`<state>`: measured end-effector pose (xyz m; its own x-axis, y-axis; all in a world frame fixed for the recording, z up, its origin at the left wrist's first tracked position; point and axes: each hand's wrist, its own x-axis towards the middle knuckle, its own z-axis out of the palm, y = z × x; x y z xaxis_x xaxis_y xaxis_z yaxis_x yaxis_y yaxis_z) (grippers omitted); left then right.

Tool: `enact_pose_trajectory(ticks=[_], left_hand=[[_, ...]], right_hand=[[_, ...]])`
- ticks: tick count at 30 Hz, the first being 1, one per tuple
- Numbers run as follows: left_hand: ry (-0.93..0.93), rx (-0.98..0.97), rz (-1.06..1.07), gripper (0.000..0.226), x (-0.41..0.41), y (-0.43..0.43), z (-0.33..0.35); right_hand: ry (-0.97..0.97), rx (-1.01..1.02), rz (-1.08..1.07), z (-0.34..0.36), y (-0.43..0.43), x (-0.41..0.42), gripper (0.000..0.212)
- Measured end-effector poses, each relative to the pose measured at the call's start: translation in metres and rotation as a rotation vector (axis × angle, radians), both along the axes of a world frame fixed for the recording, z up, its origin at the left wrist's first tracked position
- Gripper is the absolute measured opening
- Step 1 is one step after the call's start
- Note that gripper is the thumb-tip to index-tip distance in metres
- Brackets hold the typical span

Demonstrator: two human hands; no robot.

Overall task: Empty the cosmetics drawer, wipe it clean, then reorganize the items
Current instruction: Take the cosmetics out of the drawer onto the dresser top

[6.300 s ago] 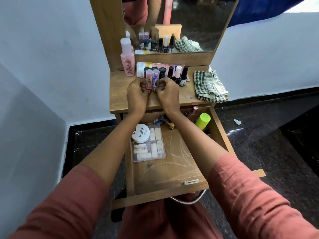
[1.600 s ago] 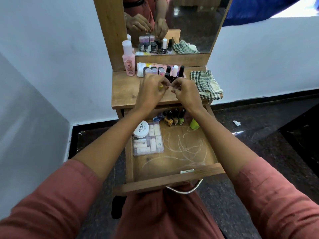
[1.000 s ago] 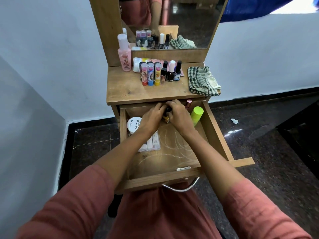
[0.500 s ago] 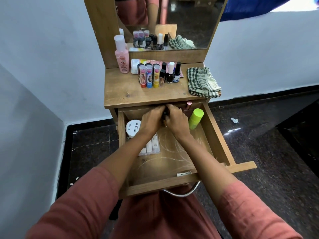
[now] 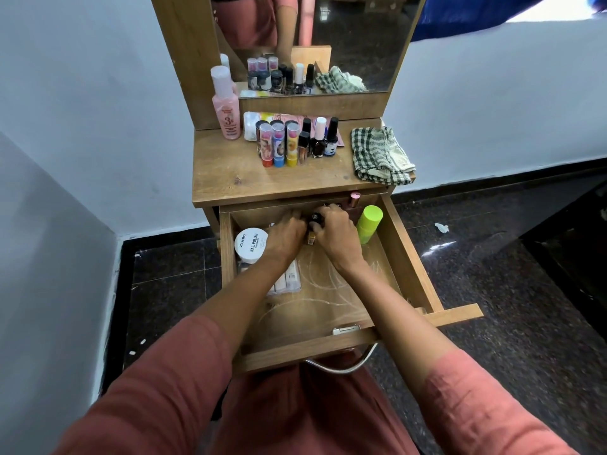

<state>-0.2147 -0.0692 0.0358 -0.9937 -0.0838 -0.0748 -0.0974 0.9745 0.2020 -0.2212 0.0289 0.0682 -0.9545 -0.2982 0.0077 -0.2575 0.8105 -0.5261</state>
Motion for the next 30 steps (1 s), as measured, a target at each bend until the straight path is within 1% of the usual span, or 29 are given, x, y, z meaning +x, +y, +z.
enact_pose_trajectory(ticks=[4, 7, 12, 17, 21, 26, 30], left_hand=[[0.019, -0.088, -0.028, 0.032, -0.001, 0.003, -0.004], [0.042, -0.114, -0.052, 0.034, -0.003, 0.002, -0.007], [0.063, -0.091, -0.068, 0.032, -0.002, 0.001, -0.006], [0.116, -0.027, -0.059, 0.029, 0.001, -0.003, -0.004], [0.245, 0.107, -0.031, 0.026, 0.008, -0.003, -0.002], [0.405, 0.391, 0.052, 0.021, 0.021, -0.002, 0.016], [0.496, 0.556, 0.065, 0.022, 0.027, -0.001, 0.043]], right_hand=[[-0.021, 0.013, 0.005, 0.001, 0.002, 0.000, 0.028], [-0.039, 0.018, -0.002, 0.003, 0.003, -0.001, 0.029], [-0.063, 0.020, -0.019, 0.004, 0.005, -0.001, 0.030], [-0.086, -0.058, -0.077, 0.005, 0.012, 0.000, 0.030], [-0.066, -0.105, -0.099, 0.005, 0.022, 0.000, 0.034], [-0.012, -0.162, -0.071, 0.018, 0.032, 0.003, 0.031], [0.064, -0.210, -0.075, 0.040, 0.036, 0.003, 0.027]])
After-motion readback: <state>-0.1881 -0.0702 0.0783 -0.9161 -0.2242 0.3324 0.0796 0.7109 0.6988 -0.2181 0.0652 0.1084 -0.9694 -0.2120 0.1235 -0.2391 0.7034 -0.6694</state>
